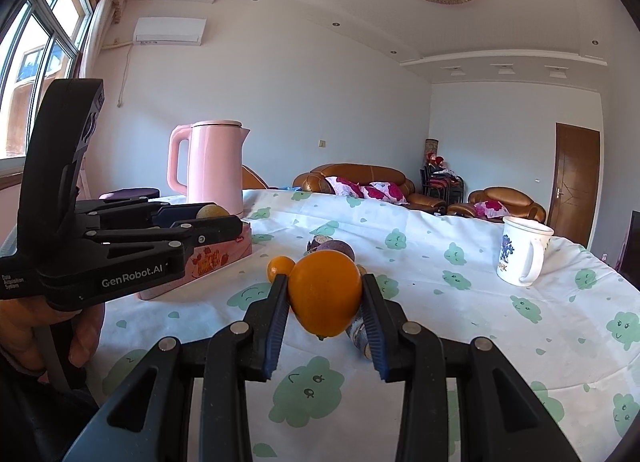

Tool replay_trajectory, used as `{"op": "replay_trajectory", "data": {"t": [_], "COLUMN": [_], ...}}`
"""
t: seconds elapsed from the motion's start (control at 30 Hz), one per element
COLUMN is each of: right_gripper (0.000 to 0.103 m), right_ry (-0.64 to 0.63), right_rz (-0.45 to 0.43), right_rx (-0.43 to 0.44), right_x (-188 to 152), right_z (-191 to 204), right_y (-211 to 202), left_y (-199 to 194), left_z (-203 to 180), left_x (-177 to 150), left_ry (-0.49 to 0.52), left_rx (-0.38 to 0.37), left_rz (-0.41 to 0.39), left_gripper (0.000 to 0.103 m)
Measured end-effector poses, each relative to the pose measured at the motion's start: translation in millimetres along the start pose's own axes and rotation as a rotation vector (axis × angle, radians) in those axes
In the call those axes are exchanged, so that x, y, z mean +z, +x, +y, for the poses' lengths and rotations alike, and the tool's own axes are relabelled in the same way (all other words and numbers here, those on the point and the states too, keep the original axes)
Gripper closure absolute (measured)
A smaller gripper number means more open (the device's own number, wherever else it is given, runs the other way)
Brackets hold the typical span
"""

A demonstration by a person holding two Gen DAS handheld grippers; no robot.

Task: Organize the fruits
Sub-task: 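Carry the small fruit with the left tool while the right tool carries the orange, then drop the small fruit into the tin with the left tool while the right releases the orange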

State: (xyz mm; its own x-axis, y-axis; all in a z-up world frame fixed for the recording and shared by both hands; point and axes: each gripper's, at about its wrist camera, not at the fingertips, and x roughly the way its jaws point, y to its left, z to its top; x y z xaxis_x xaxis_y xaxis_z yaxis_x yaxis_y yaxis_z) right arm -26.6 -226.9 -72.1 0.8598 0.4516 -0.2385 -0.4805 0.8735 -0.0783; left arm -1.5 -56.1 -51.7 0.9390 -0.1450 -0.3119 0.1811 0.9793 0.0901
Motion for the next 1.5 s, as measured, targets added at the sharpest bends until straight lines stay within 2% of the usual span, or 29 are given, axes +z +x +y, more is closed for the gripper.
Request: {"op": "replay_trajectory", "data": {"t": [0.77,1.17,1.5], "right_gripper": [0.065,0.065,0.065], "right_ry": [-0.010,-0.020,-0.056], "right_rz": [-0.022,-0.015,-0.009], "right_rx": [0.009,0.080,0.149], "right_x": [25.0,50.2,78.1], "right_z": [0.2,9.8,30.2], "right_y": [3.2,23.0,46.3], "left_y": [-11.7,-11.4,-6.3], "left_z": [23.3,58.8,93.9], "left_x": [8.9,10.9,8.0], "left_ry": [-0.024,-0.074,-0.107], "left_rx": [0.067,0.137,0.210], "left_rz": [-0.022,0.005,0.061], "left_gripper": [0.073,0.073,0.073]}}
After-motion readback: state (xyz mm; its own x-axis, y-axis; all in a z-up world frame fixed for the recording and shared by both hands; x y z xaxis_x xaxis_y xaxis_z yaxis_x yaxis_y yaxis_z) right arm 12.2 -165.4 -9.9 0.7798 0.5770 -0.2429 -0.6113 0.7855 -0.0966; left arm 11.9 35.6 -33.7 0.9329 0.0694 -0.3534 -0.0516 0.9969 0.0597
